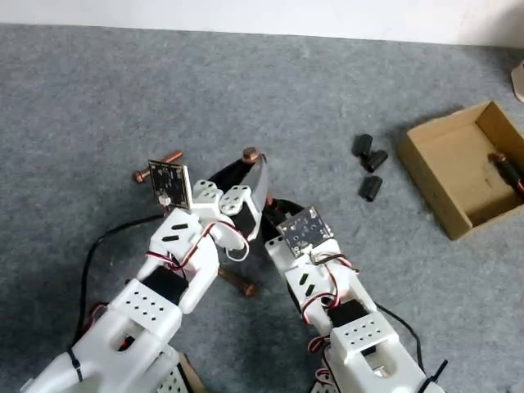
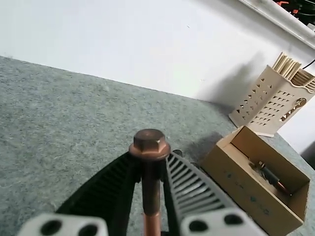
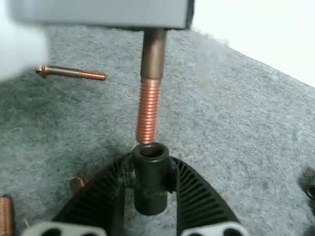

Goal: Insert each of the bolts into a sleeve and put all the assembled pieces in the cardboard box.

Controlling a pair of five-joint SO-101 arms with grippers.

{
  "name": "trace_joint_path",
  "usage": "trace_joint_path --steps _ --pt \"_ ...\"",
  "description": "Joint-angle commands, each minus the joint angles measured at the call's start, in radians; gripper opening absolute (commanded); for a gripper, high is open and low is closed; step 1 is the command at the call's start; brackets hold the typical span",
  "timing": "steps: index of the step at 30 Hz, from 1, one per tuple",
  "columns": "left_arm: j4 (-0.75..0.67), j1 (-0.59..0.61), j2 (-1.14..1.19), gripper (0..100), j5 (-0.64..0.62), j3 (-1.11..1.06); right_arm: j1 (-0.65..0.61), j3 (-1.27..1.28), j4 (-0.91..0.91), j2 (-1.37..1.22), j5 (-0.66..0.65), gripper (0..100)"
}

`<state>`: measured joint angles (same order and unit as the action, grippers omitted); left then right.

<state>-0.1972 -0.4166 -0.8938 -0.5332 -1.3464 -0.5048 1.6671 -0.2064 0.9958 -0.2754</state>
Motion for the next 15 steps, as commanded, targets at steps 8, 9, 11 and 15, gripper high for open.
trace_joint_path --steps 8,9,11,15 --pt "-0.132 -0.005 0.122 1 0.006 -0.002 -0.007 0.142 0.001 0.022 0.008 0.4" --pt "-0.143 -0.013 0.133 1 0.006 -0.002 -0.007 0.142 0.001 0.022 0.008 0.4" --pt "-0.160 -0.033 0.139 1 0.008 -0.002 -0.007 0.142 0.001 0.022 0.008 0.4" --pt "-0.164 -0.047 0.137 1 0.008 -0.001 -0.005 0.142 0.001 0.022 0.008 0.4"
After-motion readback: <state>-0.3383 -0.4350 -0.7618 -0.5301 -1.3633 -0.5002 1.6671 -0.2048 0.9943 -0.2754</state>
